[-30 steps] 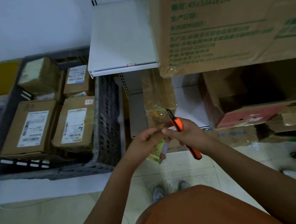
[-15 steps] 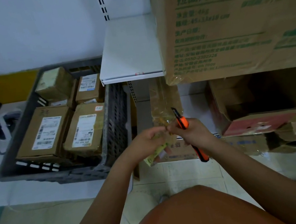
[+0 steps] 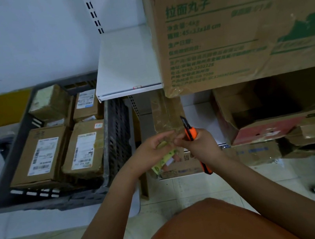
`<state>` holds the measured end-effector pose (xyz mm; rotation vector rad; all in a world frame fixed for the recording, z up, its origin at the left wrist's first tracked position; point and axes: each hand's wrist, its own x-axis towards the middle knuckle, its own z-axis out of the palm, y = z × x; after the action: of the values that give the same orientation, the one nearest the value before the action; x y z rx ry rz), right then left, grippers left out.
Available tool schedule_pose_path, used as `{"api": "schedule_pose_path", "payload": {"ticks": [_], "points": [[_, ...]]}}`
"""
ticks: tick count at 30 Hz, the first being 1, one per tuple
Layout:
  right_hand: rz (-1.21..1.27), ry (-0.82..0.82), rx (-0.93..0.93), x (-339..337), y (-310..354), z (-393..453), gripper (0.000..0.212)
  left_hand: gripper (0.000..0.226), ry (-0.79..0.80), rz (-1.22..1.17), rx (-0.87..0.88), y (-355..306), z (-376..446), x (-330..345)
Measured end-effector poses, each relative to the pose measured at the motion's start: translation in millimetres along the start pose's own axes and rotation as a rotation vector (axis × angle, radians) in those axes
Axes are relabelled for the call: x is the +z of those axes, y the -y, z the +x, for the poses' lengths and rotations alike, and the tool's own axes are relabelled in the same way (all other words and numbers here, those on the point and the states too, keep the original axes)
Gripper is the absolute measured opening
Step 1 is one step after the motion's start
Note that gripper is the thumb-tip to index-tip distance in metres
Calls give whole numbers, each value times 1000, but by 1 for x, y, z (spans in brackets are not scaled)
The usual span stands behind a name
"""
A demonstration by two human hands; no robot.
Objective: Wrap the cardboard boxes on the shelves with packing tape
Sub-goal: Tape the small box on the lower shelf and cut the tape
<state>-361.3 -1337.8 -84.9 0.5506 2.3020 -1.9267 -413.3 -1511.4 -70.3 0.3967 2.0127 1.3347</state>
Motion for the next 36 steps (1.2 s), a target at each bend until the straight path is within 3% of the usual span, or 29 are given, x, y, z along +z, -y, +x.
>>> {"api": "schedule_pose_path", "payload": {"ticks": [4, 7, 9, 11, 14, 19, 23, 36], "points": [[40, -132, 68, -6, -5, 9, 14, 51, 39, 68, 4, -1, 3, -17], [68, -295, 166, -22, -15, 18, 18, 56, -12, 449, -17, 0, 4, -44], [100, -432, 217, -41, -22, 24, 20, 50, -77, 679, -28, 7, 2, -66], [103, -464, 209, -52, -27, 27, 19, 35, -132, 854, 10, 13, 3, -82], [110, -452, 169, -46, -28, 29, 21, 25, -220, 1044, 138, 16, 11, -95], [135, -464, 203, -46, -29, 40, 15, 40, -398, 1227, 513, 29, 28, -114], [137, -480, 218, -42, -38, 46, 17, 44, -375, 1321, 595, 39, 44, -115], [89, -368, 447, -14, -59, 100, 7, 64, -127, 1257, 340, 55, 88, -83]]}}
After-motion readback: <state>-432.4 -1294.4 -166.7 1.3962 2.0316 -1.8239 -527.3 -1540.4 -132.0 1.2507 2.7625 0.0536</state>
